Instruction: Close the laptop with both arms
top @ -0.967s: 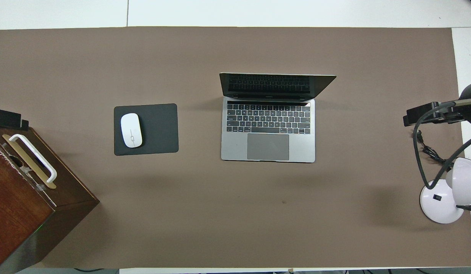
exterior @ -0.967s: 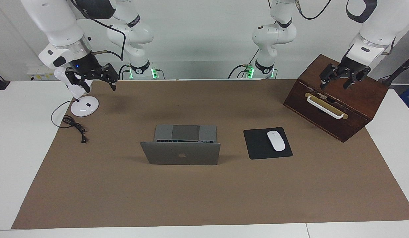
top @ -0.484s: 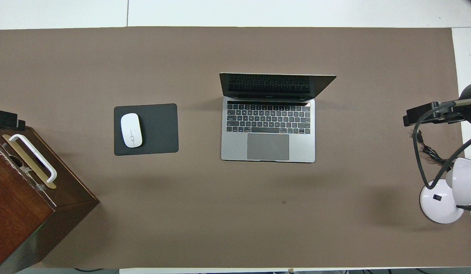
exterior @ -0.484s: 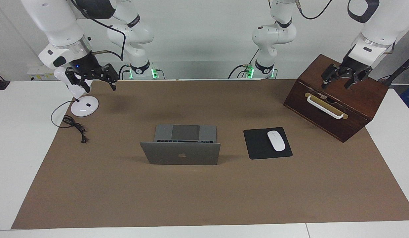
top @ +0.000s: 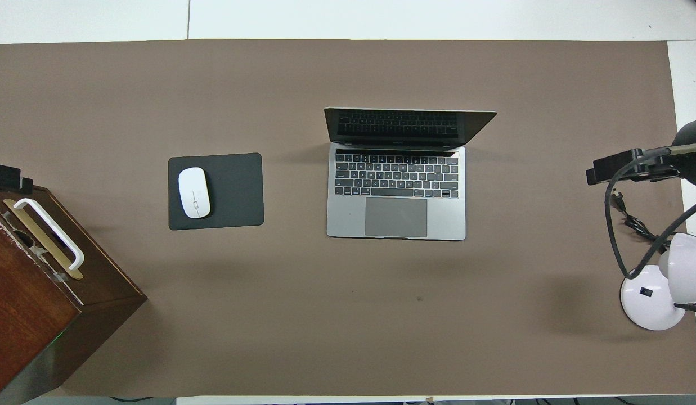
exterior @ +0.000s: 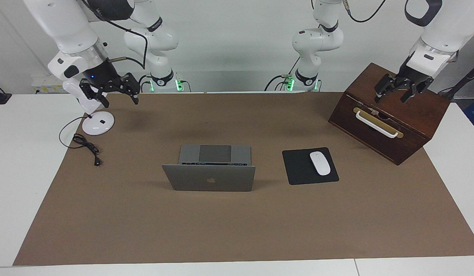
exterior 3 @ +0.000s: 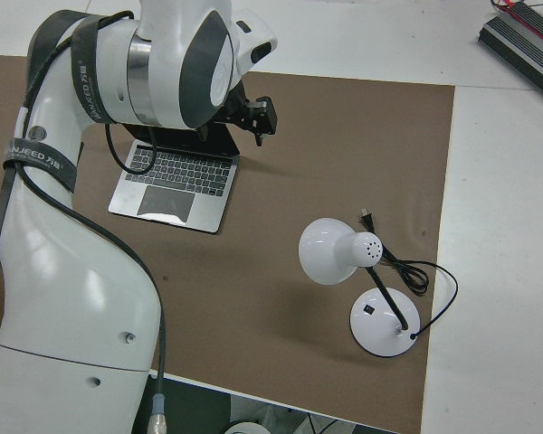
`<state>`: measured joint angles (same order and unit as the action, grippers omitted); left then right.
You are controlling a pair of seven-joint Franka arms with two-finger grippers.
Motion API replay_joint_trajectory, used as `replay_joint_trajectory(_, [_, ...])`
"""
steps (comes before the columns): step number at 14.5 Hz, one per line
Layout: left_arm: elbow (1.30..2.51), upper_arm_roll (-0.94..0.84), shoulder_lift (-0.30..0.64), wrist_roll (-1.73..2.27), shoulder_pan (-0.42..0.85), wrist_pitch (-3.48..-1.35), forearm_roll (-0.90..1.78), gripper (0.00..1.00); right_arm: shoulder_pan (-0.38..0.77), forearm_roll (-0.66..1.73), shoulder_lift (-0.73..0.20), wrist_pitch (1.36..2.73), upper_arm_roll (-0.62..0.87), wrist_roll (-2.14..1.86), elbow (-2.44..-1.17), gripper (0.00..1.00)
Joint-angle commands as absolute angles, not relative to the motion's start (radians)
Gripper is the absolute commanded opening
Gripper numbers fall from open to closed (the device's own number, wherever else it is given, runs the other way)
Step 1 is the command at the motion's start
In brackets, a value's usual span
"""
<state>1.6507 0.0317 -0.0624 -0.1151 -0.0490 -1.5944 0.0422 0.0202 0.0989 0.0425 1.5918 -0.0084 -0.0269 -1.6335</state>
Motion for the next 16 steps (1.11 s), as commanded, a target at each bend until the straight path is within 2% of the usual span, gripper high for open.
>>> replay_joint_trajectory(1, [1.657,0.029,-0.072,-0.098,-0.04,-1.597,0.02,1.0,0.017,0.129,0.049,1.65,0.002,-0.018,-1.658,0.95])
replay_joint_trajectory(3, [1.657,0.029,-0.074,-0.097,-0.04,-1.6,0.02,1.0,0.046,0.198,0.035,1.698,0.005,0.032,-1.66,0.87])
replay_joint_trajectory(5, [1.657,0.025,-0.074,-0.086,-0.04,-1.612,0.021,1.0,0.089,0.207,0.026,1.735,0.005,0.109,-1.66,0.72])
replay_joint_trajectory(6, [1.664,0.025,-0.074,-0.081,-0.038,-1.647,0.023,0.89,0.095,0.228,0.022,1.75,0.005,0.123,-1.658,0.63])
replay_joint_trajectory(7, [1.683,0.025,-0.078,-0.077,-0.038,-1.681,0.023,0.66,0.097,0.259,0.011,1.775,0.005,0.129,-1.658,0.48])
replay_joint_trajectory(9, [1.712,0.026,-0.092,-0.052,-0.038,-1.709,0.023,0.05,0.098,0.27,-0.011,1.813,0.006,0.123,-1.651,0.1])
replay_joint_trajectory(10, [1.723,0.026,-0.095,-0.038,-0.038,-1.719,0.023,0.0,0.106,0.267,-0.015,1.827,0.006,0.117,-1.649,0.0])
replay_joint_trajectory(12, [1.71,0.025,-0.092,0.006,-0.038,-1.724,0.023,0.0,0.132,0.256,-0.041,1.859,0.006,0.112,-1.626,0.0])
replay_joint_trajectory(16, [1.713,0.018,-0.095,0.092,-0.035,-1.68,0.029,0.0,0.147,0.203,-0.165,1.853,0.006,0.036,-1.481,0.0])
